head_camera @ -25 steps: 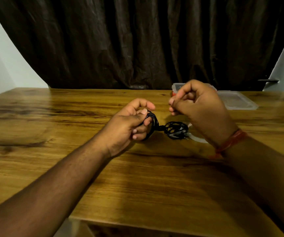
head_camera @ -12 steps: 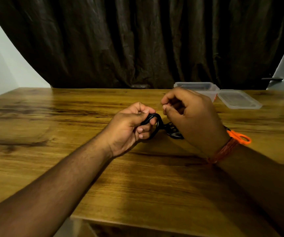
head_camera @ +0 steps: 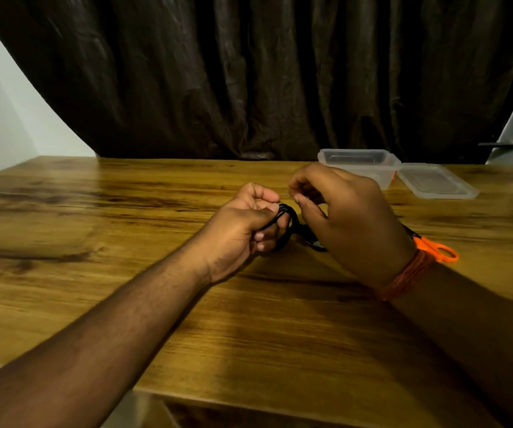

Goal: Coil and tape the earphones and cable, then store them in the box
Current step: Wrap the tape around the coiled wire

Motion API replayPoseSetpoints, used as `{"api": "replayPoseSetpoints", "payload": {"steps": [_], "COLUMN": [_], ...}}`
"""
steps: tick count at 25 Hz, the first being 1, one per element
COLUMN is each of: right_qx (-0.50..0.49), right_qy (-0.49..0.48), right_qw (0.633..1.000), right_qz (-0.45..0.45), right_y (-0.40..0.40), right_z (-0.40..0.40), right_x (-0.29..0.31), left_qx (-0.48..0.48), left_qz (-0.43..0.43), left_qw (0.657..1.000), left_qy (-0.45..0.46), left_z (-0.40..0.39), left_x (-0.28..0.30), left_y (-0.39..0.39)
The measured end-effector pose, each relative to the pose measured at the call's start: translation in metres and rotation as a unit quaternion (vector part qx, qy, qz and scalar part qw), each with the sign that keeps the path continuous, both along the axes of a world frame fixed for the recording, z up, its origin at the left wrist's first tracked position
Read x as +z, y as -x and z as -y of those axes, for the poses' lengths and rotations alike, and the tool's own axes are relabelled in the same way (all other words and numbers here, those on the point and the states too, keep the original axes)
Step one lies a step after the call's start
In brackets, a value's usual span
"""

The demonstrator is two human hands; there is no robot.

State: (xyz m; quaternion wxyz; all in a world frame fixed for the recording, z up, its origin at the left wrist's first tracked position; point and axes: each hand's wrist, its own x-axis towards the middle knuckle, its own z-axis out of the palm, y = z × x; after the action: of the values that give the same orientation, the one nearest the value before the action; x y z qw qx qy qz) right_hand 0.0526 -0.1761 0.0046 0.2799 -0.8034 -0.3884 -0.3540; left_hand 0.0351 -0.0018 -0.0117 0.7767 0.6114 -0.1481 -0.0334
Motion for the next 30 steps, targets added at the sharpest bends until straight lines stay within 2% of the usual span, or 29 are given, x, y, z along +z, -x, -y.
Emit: {"api": "replayPoseSetpoints", "payload": {"steps": [13,19,30], "right_qx": [0.006,-0.009,0.006], "right_qy": [0.056,0.074,0.163], "right_qw": [0.998,0.997,0.987], "right_qz": [-0.005,0.01,-0.004], "right_y": [0.0004,0.0045,0.0049], "right_z": [-0.0025,-0.0046,-0.0016], "right_x": [-0.0016,0.0005,0.0062], "left_qx": [0.027,0.061,0.095], "left_qz": [0.005,0.017,0.038], "left_qw": [1.0,0.997,0.991], "left_qy": [0.002,-0.046,-0.091], "left_z": [0.001,0.0037,0.0047], "left_x": [-0.0002,0.0018,-0.0038], "left_y": [-0.0018,0.0005,0.0009]}}
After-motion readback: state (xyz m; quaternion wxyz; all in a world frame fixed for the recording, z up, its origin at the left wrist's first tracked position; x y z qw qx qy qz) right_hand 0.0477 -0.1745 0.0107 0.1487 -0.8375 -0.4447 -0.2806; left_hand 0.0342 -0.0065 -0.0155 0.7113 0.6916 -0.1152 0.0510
